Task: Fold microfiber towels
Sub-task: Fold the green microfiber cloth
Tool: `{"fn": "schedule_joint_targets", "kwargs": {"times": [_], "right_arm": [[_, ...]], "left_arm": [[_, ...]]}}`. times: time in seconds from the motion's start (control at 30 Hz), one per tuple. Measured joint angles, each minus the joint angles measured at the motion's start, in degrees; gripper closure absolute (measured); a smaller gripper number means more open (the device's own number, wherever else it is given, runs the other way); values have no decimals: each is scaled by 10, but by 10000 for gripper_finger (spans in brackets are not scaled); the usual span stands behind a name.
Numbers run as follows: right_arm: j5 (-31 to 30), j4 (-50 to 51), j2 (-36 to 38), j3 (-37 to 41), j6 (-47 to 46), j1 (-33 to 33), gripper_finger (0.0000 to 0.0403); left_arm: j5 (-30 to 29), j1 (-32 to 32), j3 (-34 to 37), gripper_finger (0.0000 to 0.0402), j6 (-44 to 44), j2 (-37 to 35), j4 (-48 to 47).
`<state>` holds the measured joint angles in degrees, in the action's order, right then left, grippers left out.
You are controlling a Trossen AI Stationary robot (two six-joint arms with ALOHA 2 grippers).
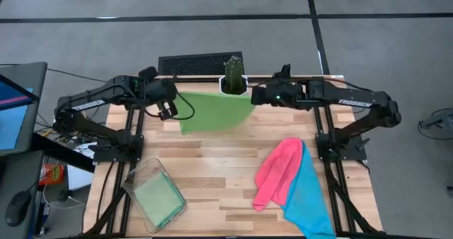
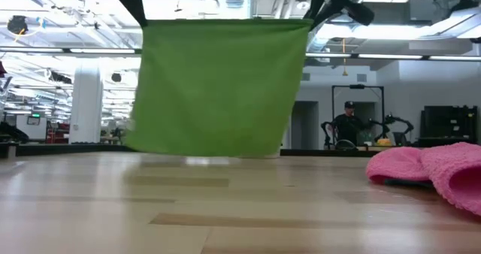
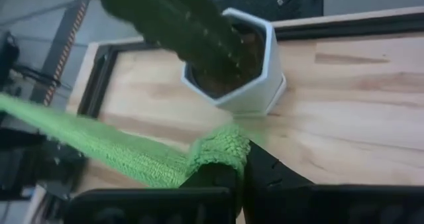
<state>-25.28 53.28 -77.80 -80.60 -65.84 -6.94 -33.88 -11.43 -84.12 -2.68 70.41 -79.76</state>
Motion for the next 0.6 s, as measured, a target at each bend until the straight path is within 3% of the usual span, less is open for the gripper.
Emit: {"fn": "schedule_joint_targets", "kwargs": {"times": [0.17,0.37,0.6], "right_arm": [[-4,78,5,5,-29,56,377],[-9,41,6,91,-129,173,376],[-8,-69,-17,190,-254,276,372]], "left_arm": [[69,33,0,401,-84,-5,-19],[113,149,6,401,-174,8,-37],[101,280,153,401,-286,10,60]]}}
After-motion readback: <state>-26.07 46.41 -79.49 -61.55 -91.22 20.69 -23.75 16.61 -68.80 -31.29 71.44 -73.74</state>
